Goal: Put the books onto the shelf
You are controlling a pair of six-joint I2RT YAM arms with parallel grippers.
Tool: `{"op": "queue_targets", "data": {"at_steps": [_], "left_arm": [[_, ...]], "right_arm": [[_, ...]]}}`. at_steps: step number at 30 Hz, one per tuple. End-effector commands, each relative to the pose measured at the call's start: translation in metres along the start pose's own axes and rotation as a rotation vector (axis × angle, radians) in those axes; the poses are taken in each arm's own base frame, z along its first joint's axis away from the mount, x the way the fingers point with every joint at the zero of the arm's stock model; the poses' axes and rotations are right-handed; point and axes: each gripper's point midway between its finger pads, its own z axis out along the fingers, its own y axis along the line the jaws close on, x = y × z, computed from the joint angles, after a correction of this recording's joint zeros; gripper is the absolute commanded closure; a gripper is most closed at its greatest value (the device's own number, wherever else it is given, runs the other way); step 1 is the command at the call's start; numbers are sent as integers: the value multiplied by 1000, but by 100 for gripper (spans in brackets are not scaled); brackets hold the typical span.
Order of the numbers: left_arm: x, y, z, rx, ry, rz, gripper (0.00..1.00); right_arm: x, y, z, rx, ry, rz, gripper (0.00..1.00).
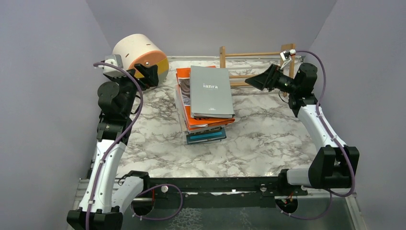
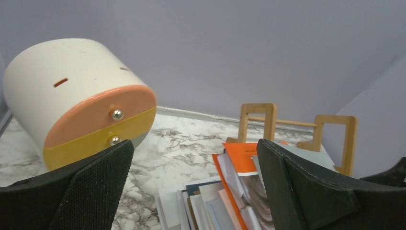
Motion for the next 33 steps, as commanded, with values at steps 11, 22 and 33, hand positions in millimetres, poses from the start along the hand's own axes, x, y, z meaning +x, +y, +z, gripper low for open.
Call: {"op": "queue_targets", "data": {"at_steps": [11,22,33], "left_arm": [[-2,-82,-9,321,213,-108,5],[55,-101,1,206,277,-89,5],[94,-147,8,136,346,31,4]], "right_arm": [[10,18,16,-42,73,39,1],[22,31,39,29,57,40,1],[32,34,47,-13,49,144,2]]}}
